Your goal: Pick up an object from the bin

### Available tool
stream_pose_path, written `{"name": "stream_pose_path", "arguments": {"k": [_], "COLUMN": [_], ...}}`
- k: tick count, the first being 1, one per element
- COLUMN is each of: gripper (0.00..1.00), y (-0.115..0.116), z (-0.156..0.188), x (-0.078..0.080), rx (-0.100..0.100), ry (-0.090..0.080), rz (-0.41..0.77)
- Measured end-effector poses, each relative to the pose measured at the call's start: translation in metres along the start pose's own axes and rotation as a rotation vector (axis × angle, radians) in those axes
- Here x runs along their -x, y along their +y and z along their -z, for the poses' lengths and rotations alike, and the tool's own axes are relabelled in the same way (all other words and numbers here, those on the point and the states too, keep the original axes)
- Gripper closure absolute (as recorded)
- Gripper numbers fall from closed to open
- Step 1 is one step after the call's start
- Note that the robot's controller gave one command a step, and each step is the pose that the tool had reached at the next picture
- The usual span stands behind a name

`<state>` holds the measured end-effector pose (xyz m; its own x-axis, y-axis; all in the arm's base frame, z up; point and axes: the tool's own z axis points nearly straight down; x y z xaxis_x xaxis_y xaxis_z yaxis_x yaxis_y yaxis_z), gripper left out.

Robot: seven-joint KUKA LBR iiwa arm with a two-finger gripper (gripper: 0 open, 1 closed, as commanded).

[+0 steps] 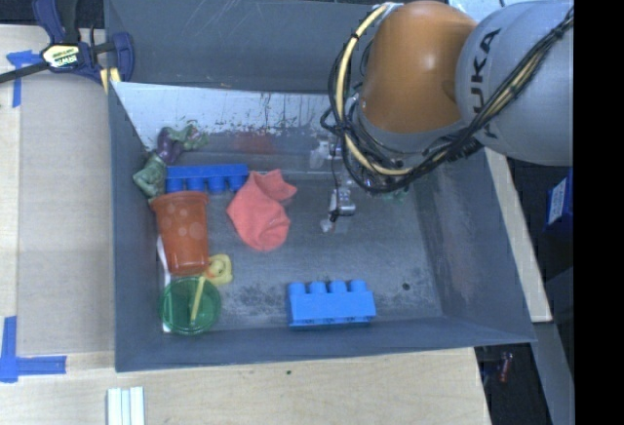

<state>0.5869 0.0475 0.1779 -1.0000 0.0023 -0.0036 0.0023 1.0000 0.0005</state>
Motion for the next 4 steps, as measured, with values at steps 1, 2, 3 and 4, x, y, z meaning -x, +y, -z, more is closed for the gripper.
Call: {"name": "stream_pose_path", "arguments": {"k": [1, 2, 3, 4], "gripper": [0.00, 0.00, 0.00, 0.00], "y": [0.000, 0.007, 0.029, 0.041], "z": [0.000, -0.057, -0.085, -0.095], "x": [0.000, -0.015, 0.008, 0.022], "rx": [0.000, 0.001, -0.001, 0.000], "ry": [0.000, -0.005, -0.008, -0.006], "rz": [0.000, -0.097, 0.098, 0.173]}}
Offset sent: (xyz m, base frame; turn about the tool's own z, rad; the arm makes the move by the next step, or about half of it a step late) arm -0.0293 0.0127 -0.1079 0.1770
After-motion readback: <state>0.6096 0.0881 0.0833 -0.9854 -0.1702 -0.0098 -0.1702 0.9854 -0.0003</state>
